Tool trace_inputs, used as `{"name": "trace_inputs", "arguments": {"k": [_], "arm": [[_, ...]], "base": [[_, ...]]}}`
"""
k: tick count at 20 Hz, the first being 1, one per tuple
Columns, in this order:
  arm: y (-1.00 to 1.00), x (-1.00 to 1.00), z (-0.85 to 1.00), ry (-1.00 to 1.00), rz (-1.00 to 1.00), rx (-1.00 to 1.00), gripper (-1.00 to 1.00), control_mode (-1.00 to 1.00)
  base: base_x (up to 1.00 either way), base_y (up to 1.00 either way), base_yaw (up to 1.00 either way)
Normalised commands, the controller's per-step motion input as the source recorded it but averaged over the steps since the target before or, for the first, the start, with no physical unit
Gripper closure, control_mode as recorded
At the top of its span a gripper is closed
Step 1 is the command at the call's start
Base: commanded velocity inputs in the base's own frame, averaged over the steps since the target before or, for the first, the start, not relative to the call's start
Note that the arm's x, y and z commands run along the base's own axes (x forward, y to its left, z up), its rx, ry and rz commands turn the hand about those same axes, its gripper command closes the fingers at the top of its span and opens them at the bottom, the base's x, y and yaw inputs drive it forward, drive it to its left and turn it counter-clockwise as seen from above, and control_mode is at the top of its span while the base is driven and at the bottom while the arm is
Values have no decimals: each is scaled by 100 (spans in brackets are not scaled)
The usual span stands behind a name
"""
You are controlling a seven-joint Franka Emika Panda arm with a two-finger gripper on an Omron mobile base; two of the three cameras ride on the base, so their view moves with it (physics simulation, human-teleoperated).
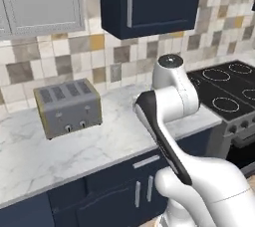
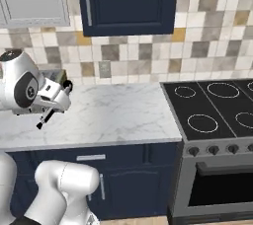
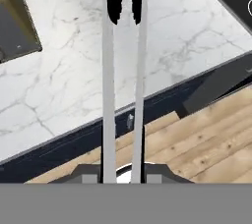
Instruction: Take the tongs from the drawer on the left and place them on the dining counter next to the tray containing the hot dog.
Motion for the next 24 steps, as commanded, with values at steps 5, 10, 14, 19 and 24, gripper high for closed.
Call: {"name": "trace_inputs", "arguments": {"k": [5,10,14,19,24], "arm": [[0,0,0,0,0,0,100,100],[0,0,0,0,0,0,100,100],[0,0,0,0,0,0,100,100],[0,0,0,0,0,0,100,100],[0,0,0,0,0,0,100,100]], "base": [[8,-100,-65],[10,-80,-87],[0,-38,-100],[0,-8,-100],[0,0,-100]]}}
